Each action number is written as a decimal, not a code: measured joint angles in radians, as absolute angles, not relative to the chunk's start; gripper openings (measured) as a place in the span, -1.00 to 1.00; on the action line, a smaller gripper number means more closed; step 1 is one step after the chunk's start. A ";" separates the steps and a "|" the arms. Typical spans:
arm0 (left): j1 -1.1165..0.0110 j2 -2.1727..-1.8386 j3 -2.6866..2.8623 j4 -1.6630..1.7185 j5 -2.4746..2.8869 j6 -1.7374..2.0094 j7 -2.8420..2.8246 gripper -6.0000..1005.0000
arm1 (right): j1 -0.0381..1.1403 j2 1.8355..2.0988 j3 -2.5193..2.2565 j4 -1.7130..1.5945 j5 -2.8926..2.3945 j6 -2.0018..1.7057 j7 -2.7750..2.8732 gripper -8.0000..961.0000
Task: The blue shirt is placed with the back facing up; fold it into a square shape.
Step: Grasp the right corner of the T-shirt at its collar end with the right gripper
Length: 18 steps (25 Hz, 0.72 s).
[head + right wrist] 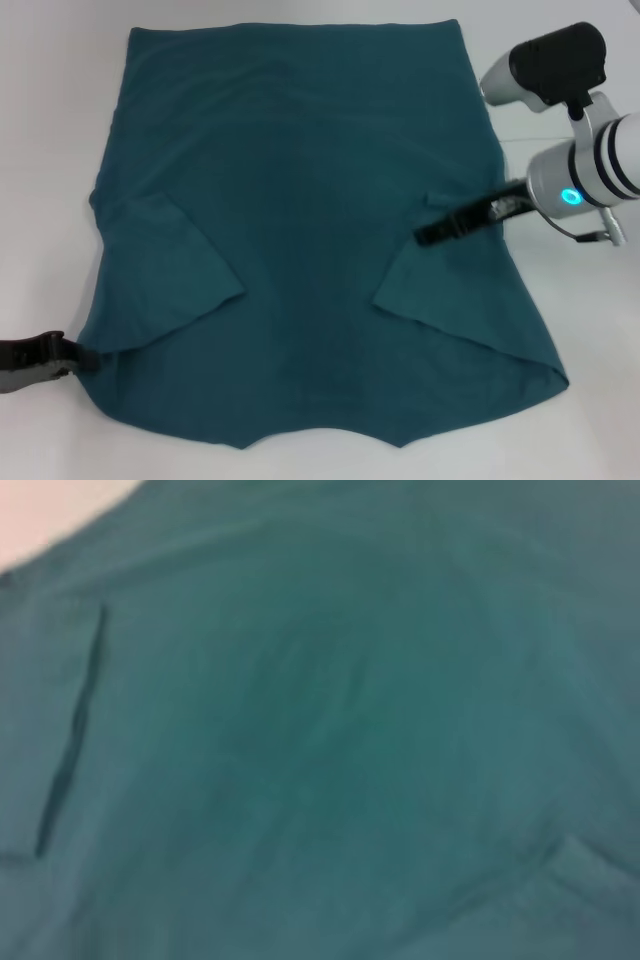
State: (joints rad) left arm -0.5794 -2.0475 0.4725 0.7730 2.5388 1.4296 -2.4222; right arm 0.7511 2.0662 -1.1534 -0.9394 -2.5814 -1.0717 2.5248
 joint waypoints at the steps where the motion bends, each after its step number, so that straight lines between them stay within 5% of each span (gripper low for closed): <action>1: -0.579 -2.048 0.473 0.773 2.539 1.430 -2.421 -0.80 | 0.749 2.070 -1.154 -0.960 -2.614 -1.105 2.541 0.90; 5: -0.579 -2.048 0.474 0.773 2.538 1.430 -2.407 -0.94 | 0.739 2.082 -1.152 -1.047 -2.744 -1.263 2.617 0.88; 18: -0.578 -2.048 0.474 0.773 2.531 1.430 -2.373 -0.94 | 0.659 2.092 -1.162 -1.145 -2.862 -1.538 2.724 0.84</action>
